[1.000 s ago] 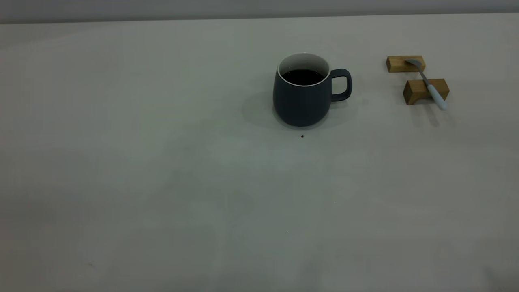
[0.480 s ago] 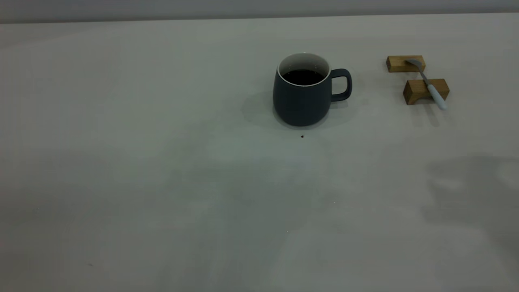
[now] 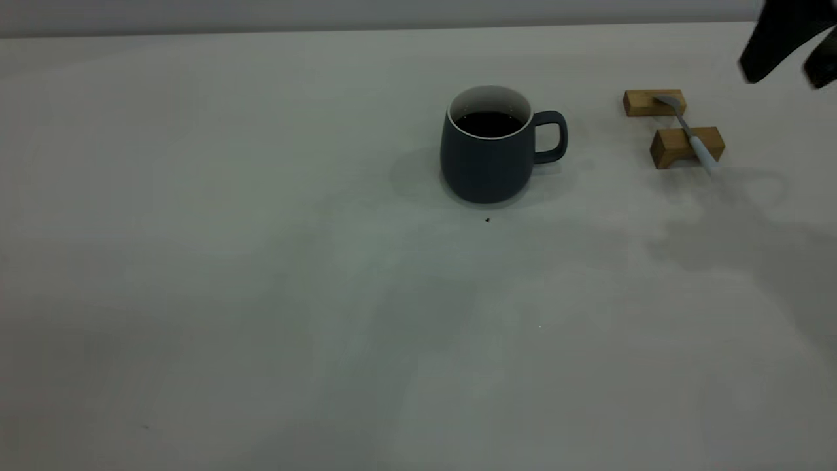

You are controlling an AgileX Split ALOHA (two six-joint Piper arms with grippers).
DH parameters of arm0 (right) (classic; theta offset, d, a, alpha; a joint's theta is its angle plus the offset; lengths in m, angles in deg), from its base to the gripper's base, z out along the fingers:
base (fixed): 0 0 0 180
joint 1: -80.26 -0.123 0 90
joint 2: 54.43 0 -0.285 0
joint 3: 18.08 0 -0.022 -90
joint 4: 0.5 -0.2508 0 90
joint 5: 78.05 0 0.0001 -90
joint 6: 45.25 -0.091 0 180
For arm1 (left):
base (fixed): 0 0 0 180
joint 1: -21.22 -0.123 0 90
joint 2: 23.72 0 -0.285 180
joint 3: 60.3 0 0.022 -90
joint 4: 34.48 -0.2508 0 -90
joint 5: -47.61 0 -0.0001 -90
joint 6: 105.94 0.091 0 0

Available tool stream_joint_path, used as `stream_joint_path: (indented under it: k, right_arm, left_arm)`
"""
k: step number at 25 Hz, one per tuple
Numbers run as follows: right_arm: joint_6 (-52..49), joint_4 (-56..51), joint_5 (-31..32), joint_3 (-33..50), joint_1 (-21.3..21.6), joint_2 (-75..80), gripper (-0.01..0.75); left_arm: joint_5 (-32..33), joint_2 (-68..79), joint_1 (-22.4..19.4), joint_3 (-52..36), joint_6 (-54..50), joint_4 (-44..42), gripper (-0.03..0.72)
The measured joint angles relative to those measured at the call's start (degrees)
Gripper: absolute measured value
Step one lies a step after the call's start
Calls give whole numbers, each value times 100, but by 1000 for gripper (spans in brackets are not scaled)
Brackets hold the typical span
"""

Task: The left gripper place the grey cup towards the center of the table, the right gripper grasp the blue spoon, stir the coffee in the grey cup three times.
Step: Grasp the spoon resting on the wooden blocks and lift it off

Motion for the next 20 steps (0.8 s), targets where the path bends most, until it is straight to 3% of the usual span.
stream_joint_path:
  k: [12, 20]
  right_arm:
    - [-340, 464, -45, -1544, 0, 1973, 580]
    - [-351, 464, -79, -1914, 0, 2637, 580]
  left_arm:
    - [0, 0, 0, 0, 0, 0, 585]
    - [0, 0, 0, 0, 0, 0, 585]
